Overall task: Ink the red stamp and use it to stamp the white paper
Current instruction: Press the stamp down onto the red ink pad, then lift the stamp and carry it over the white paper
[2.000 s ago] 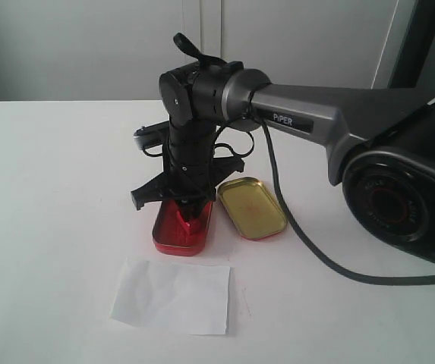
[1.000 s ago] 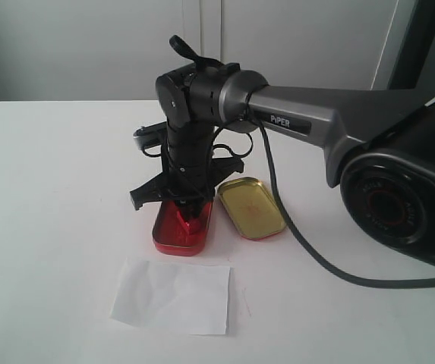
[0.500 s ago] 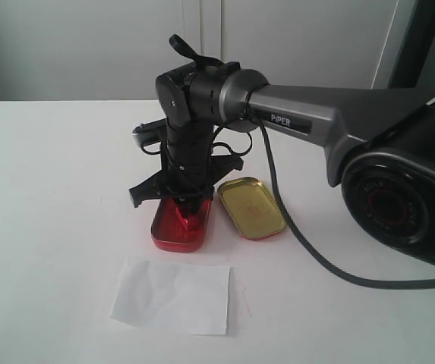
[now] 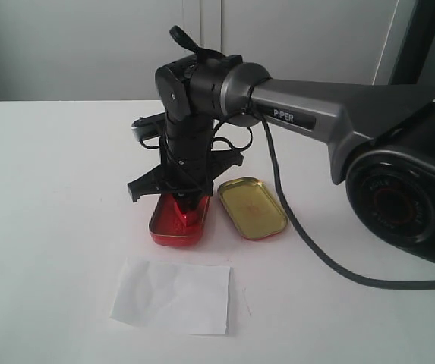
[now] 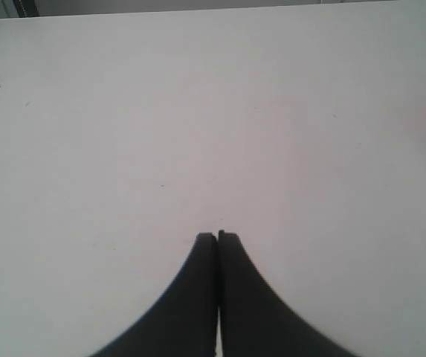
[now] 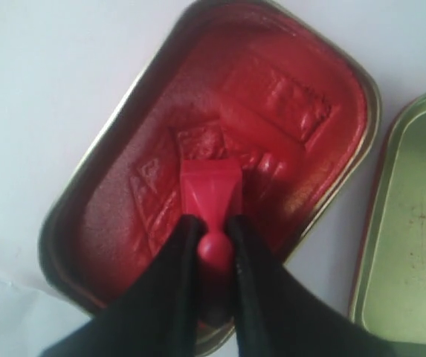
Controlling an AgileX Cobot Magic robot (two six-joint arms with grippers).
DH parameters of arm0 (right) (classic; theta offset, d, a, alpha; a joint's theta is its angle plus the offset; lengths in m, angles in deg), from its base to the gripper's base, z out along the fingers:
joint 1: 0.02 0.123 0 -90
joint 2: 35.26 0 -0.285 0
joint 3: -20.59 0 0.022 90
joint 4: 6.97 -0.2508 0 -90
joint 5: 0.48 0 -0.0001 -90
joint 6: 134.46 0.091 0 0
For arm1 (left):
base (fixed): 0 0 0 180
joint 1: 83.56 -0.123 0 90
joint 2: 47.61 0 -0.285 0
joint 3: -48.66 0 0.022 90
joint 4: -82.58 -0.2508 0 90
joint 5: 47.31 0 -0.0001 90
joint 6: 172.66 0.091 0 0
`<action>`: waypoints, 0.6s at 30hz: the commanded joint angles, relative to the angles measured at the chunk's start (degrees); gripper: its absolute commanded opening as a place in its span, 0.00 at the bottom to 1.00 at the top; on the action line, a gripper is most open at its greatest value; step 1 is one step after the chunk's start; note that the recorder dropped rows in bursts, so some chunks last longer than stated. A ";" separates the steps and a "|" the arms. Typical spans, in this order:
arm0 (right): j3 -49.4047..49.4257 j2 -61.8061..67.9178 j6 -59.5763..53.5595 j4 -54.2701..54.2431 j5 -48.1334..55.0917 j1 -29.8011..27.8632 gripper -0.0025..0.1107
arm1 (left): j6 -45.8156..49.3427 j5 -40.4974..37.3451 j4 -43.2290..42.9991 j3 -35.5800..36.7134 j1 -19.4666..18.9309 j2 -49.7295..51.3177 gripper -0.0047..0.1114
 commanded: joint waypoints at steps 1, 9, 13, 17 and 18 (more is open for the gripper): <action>-0.63 -1.75 0.17 0.63 0.10 -0.07 0.02 | -0.03 0.24 0.22 0.37 -0.07 -0.26 0.04; -0.63 -2.20 0.17 1.01 0.10 -0.07 0.02 | -0.03 0.24 0.22 0.37 -0.07 -0.26 0.04; -0.63 -2.20 0.17 1.16 0.10 -0.07 0.02 | -0.03 0.24 0.22 0.37 -0.07 -0.26 0.04; -0.63 -2.20 0.17 1.17 -0.01 -0.07 0.02 | -0.03 0.24 0.22 0.37 -0.07 -0.26 0.04; -0.63 -2.20 0.17 1.17 -0.01 -0.07 0.02 | -0.03 0.24 0.22 0.37 -0.07 -0.26 0.04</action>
